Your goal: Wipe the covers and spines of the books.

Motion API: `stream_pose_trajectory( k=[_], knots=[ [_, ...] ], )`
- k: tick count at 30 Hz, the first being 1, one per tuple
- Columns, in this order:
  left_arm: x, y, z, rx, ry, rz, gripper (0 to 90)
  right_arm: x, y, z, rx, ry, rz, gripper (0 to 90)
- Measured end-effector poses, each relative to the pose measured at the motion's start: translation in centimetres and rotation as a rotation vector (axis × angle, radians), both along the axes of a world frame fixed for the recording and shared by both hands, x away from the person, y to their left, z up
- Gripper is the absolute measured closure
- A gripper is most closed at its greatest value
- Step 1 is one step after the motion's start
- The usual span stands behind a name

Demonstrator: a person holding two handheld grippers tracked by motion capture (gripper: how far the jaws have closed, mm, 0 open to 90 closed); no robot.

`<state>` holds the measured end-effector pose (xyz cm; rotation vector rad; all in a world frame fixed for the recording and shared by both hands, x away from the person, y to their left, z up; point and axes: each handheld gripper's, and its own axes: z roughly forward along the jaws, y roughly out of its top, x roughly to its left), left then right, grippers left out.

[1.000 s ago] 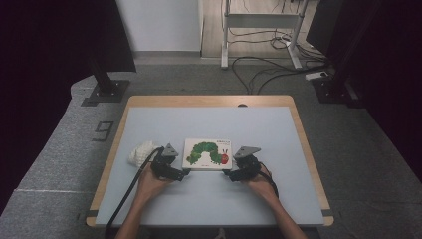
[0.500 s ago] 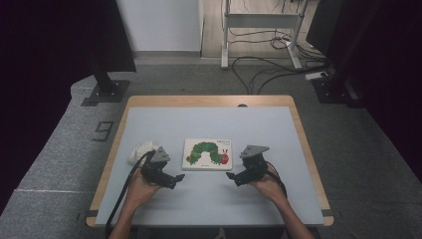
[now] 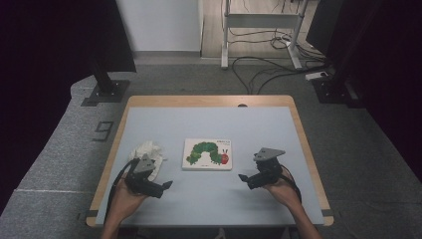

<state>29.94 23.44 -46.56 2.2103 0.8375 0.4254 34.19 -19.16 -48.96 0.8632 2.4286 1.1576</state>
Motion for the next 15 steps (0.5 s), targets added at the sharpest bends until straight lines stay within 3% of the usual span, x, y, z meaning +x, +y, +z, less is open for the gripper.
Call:
stream_pose_trajectory(
  k=[8, 15],
  knots=[
    [-1.7, 3.0, -0.4, 0.031, 0.002, 0.083, 0.0, -0.9, -1.7, 0.2, -0.006, -0.01, -0.027, 0.0],
    [-2.7, 5.1, -1.7, 0.051, 0.021, 0.142, 0.0, -1.9, -3.1, -0.1, -0.014, -0.021, -0.05, 0.0]
  ],
)
